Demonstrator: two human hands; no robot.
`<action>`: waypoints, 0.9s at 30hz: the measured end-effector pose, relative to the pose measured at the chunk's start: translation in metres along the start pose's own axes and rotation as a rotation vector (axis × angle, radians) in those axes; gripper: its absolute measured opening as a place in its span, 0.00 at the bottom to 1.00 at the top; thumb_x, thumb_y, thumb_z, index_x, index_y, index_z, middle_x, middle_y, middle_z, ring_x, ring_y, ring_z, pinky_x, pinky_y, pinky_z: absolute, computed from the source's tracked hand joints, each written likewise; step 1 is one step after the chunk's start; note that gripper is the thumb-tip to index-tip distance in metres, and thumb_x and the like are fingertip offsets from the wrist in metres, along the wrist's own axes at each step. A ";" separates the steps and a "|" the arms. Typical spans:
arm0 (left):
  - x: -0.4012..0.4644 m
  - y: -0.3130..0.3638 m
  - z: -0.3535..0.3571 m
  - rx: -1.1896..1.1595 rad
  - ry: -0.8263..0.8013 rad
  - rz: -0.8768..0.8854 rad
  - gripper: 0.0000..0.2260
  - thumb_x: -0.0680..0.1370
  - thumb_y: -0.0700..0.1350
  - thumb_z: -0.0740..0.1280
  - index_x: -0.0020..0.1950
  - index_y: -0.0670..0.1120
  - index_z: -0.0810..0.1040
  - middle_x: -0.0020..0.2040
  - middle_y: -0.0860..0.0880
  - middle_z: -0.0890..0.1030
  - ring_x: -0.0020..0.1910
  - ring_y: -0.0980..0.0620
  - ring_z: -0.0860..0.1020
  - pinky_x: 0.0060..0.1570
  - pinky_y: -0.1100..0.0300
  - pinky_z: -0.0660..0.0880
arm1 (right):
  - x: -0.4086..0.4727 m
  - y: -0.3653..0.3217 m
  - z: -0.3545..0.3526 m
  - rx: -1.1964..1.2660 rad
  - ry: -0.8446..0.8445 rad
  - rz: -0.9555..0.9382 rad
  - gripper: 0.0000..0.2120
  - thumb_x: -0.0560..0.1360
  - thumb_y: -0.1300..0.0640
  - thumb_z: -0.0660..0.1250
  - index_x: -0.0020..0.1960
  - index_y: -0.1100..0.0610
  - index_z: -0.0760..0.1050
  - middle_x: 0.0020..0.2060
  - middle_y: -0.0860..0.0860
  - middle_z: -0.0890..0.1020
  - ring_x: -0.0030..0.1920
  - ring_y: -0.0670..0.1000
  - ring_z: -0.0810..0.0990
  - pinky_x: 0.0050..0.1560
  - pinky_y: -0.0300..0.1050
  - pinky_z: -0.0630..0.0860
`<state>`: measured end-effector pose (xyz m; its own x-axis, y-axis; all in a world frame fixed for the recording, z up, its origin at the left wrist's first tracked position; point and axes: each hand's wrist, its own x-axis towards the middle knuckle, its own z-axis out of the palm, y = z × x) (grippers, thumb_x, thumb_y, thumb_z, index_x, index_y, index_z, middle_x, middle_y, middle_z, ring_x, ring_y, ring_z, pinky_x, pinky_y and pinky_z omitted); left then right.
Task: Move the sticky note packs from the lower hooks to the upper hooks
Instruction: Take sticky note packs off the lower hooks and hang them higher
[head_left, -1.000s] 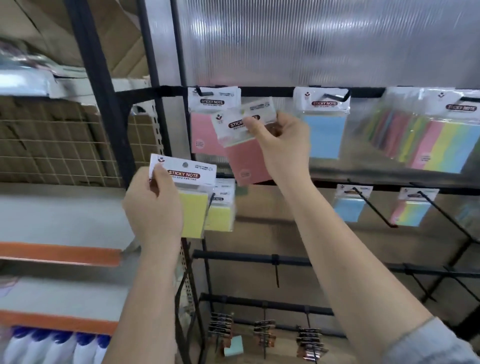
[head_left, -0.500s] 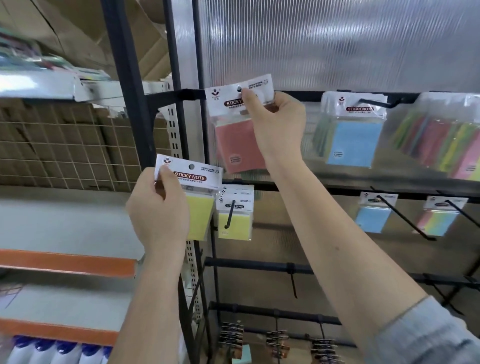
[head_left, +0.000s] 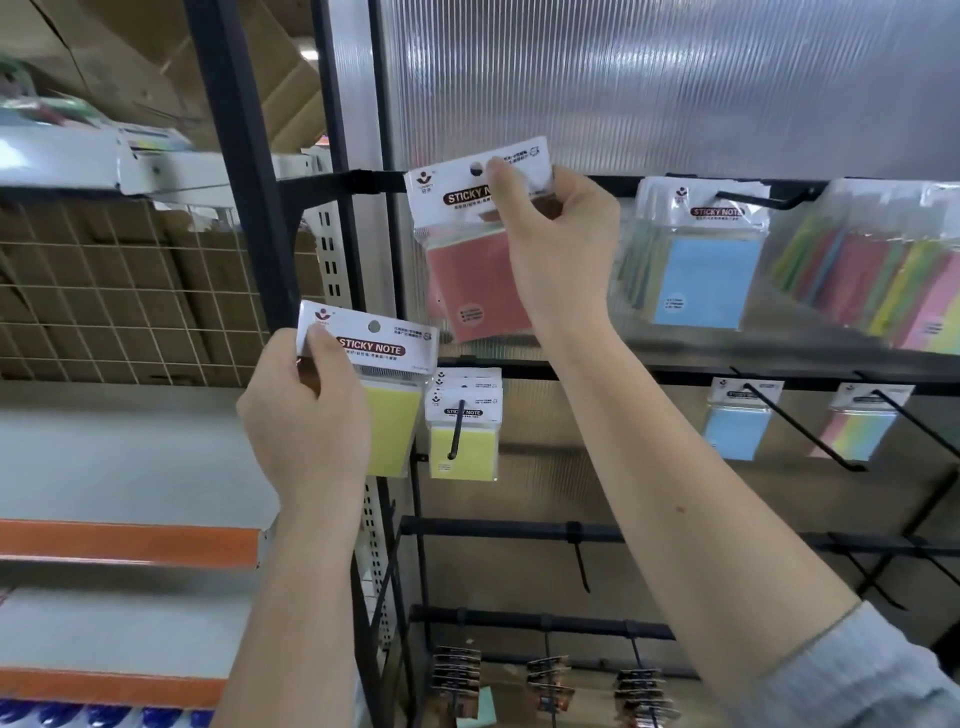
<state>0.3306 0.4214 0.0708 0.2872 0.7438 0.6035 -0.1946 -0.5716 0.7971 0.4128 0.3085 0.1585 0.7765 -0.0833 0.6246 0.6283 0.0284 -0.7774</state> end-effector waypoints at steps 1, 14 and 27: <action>0.001 -0.001 -0.001 0.000 0.003 -0.005 0.16 0.82 0.47 0.57 0.39 0.39 0.71 0.31 0.54 0.72 0.31 0.64 0.72 0.28 0.69 0.66 | 0.000 -0.001 0.001 0.002 -0.001 -0.012 0.10 0.74 0.53 0.69 0.35 0.52 0.77 0.30 0.45 0.81 0.31 0.42 0.76 0.31 0.35 0.71; -0.001 0.004 -0.010 -0.011 -0.004 -0.012 0.15 0.82 0.44 0.57 0.37 0.40 0.69 0.30 0.56 0.71 0.31 0.68 0.72 0.28 0.74 0.66 | 0.012 0.013 0.010 0.010 -0.018 0.077 0.21 0.74 0.57 0.69 0.27 0.52 0.64 0.20 0.41 0.68 0.26 0.42 0.69 0.29 0.37 0.66; -0.007 0.007 -0.008 -0.020 -0.075 -0.023 0.13 0.82 0.44 0.56 0.40 0.41 0.72 0.35 0.61 0.74 0.33 0.74 0.73 0.29 0.76 0.67 | 0.044 0.033 0.010 -0.263 -0.012 0.085 0.21 0.73 0.54 0.71 0.30 0.53 0.61 0.25 0.45 0.64 0.25 0.43 0.61 0.23 0.31 0.59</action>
<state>0.3194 0.4153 0.0727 0.3613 0.7283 0.5823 -0.2053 -0.5470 0.8115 0.4683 0.3154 0.1608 0.8276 -0.0802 0.5556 0.5280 -0.2248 -0.8189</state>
